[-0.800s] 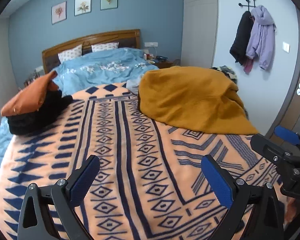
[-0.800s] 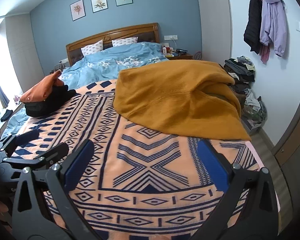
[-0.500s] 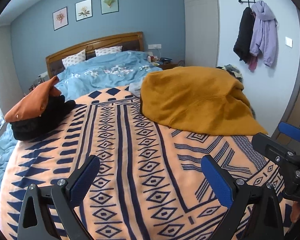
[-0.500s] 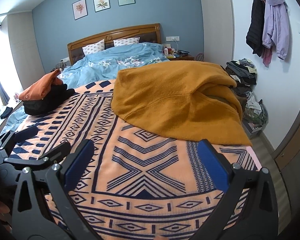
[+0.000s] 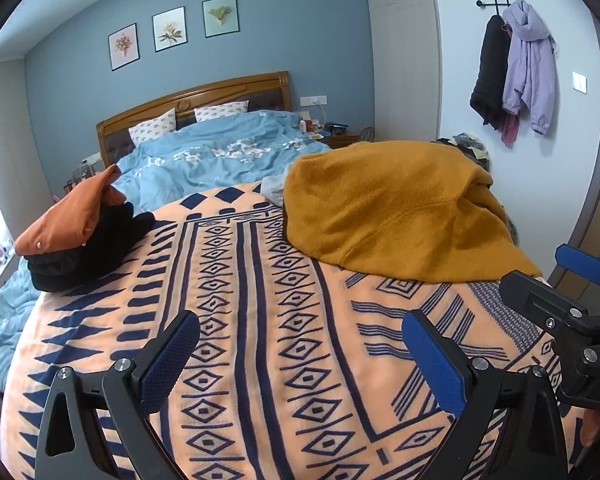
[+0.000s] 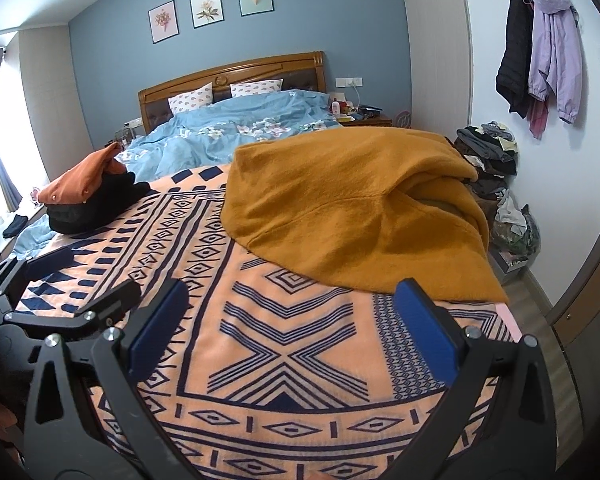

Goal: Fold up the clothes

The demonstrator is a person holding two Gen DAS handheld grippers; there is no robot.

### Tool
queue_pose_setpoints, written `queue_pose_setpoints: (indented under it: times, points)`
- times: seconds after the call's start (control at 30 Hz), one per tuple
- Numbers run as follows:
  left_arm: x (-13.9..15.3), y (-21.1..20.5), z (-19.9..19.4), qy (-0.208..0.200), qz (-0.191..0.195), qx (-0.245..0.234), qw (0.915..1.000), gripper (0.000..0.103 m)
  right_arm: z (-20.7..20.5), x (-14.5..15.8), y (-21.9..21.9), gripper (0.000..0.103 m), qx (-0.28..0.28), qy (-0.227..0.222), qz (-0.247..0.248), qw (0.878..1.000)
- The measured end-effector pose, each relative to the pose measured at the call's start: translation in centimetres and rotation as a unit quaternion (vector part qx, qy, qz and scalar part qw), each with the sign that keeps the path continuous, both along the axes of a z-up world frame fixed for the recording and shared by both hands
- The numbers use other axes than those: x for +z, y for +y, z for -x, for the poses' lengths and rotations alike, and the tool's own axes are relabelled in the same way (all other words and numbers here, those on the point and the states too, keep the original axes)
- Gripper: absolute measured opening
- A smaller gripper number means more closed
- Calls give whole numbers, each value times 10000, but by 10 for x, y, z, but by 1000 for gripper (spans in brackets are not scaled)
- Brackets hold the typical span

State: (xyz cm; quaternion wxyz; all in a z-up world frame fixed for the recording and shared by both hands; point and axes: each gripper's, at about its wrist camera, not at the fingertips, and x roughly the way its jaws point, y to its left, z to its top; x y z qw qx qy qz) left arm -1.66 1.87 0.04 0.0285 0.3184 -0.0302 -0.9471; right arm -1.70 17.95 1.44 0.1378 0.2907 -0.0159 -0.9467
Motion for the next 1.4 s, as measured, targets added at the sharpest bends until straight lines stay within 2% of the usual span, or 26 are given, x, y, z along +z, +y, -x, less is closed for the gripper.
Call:
queue_pose_setpoints:
  times: [1.4]
  points:
    - [-4, -4, 15, -84, -50, 125, 9999, 103, 12, -8, -8, 103, 186, -64, -198, 9996]
